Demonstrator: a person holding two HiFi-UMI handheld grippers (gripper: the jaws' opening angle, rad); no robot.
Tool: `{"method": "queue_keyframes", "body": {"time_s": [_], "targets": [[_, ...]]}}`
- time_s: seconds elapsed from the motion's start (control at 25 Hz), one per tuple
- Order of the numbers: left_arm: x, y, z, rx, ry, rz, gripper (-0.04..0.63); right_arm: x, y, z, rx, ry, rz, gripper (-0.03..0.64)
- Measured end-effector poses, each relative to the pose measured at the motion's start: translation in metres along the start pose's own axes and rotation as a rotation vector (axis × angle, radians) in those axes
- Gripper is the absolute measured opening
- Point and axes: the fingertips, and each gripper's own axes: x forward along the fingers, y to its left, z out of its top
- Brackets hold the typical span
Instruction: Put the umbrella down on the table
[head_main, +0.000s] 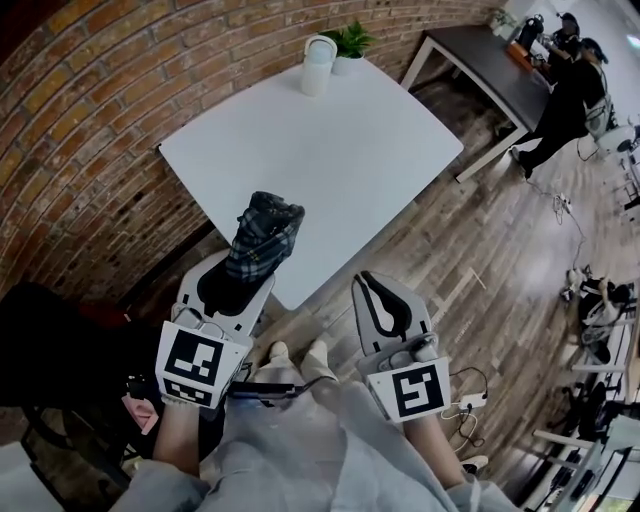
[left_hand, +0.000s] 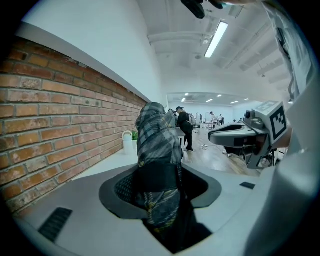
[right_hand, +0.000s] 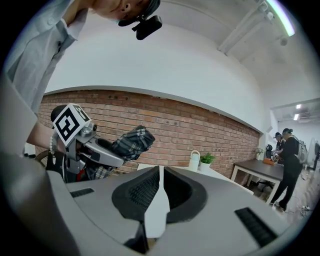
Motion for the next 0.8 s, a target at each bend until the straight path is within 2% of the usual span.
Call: {"method": "queue_keyframes", "body": {"time_s": [0.16, 0.48, 0.8], "targets": [[0.028, 0.001, -0.014, 0.013, 0.040, -0.030, 0.230, 0.000, -0.011, -0.010, 0.006, 0.019, -0.029, 0.055], [0.101, 0.002, -0.043, -0.013, 0.126, -0.094, 0.230, 0.001, -0.043, -0.027, 0.028, 0.050, -0.088, 0.055], [0.166, 0.000, -0.080, -0.033, 0.254, -0.144, 0.230, 0.002, -0.061, -0.050, 0.058, 0.097, -0.105, 0.055]]}}
